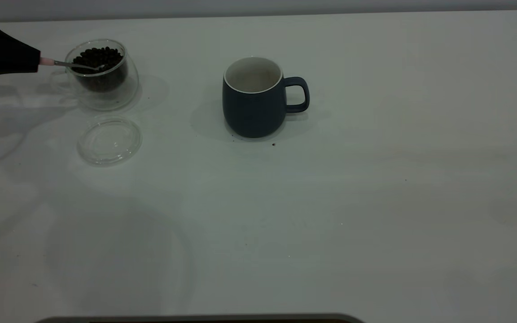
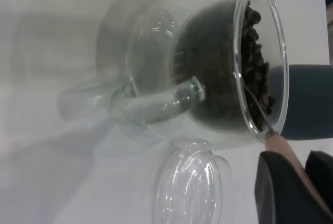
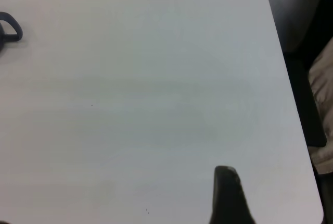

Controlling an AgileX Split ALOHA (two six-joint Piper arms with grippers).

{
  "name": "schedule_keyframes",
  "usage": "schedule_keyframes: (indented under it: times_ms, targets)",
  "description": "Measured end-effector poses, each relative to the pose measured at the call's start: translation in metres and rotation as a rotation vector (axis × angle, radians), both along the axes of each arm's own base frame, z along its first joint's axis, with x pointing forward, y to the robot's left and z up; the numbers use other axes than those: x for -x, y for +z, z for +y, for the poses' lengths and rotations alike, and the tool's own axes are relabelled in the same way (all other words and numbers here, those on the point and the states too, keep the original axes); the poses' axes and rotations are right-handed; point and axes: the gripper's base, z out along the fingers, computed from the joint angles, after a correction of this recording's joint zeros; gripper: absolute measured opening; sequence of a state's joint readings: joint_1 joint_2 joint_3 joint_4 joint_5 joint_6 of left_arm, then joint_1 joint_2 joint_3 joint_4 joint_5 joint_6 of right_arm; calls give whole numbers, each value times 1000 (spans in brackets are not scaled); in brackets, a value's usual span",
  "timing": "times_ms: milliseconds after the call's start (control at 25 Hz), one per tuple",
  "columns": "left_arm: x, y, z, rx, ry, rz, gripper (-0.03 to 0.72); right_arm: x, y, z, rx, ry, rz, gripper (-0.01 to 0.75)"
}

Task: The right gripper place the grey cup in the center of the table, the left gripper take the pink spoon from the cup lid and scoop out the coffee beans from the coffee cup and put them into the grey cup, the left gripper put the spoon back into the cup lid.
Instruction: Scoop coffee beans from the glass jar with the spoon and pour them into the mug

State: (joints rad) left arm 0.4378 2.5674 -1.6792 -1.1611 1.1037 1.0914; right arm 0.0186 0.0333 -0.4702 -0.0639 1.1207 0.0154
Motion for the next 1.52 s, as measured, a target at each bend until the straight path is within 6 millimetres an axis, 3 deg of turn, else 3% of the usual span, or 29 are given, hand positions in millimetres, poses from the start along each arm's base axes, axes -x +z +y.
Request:
schedule_keyframes:
  times_ms: [1520]
  targets:
    - [2,7,13,109,94,38,121,0,0,0,0,0,0,508]
